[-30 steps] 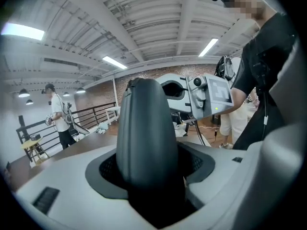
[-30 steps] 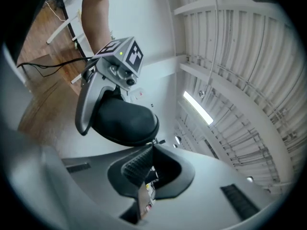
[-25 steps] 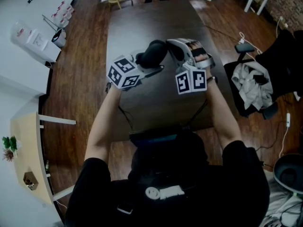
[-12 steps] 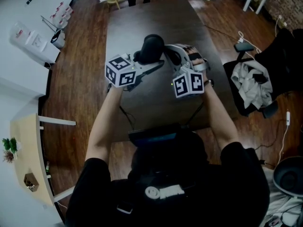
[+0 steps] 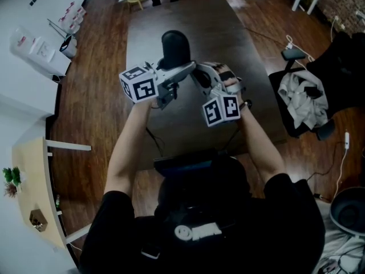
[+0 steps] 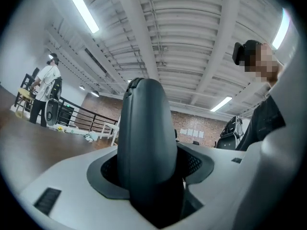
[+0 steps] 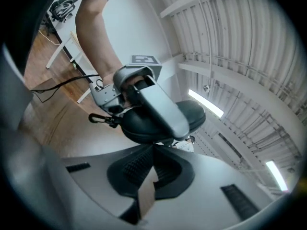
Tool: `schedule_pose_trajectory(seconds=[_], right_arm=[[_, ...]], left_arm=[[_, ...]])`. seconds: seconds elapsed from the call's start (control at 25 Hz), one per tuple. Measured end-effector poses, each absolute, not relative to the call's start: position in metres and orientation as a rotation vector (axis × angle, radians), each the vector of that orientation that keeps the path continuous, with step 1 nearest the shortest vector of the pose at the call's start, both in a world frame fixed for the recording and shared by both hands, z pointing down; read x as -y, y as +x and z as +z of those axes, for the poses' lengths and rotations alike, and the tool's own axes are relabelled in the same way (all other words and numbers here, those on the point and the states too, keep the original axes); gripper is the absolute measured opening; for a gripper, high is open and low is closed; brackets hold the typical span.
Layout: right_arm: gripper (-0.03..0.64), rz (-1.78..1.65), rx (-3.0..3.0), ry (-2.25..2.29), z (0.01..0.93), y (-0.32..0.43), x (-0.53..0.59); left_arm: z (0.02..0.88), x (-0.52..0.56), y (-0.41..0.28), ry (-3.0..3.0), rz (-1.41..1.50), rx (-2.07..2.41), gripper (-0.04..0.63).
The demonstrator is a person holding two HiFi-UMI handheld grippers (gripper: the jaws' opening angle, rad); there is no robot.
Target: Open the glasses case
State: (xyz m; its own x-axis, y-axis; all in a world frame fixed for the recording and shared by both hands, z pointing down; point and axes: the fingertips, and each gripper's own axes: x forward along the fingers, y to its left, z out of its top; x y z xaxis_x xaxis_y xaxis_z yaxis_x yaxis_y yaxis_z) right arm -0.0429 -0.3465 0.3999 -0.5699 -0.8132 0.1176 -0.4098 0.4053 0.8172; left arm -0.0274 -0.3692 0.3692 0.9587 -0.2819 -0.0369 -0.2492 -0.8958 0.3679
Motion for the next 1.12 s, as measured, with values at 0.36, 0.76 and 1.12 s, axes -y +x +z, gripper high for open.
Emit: schedule_pose_trajectory(seconds=[0.36,0.76,1.12], right_arm=[[0.002,-1.115,2.007,0.962,0.413,-0.017,0.354],[0.002,-1.296,1.631,0.679,0.439,0.027,0.368],[0.002,-1.526,1.561,0.331,0.446,0.005,0.339]], left_arm=[[0.385,0.367,-0.052,2.852,0.052,0.388,0.313],[0.402,0.372,-0.083,2.973,0.524,0.457,0.397],[0.429,0.354,-0.062,3.049,0.989,0.244,0.426]])
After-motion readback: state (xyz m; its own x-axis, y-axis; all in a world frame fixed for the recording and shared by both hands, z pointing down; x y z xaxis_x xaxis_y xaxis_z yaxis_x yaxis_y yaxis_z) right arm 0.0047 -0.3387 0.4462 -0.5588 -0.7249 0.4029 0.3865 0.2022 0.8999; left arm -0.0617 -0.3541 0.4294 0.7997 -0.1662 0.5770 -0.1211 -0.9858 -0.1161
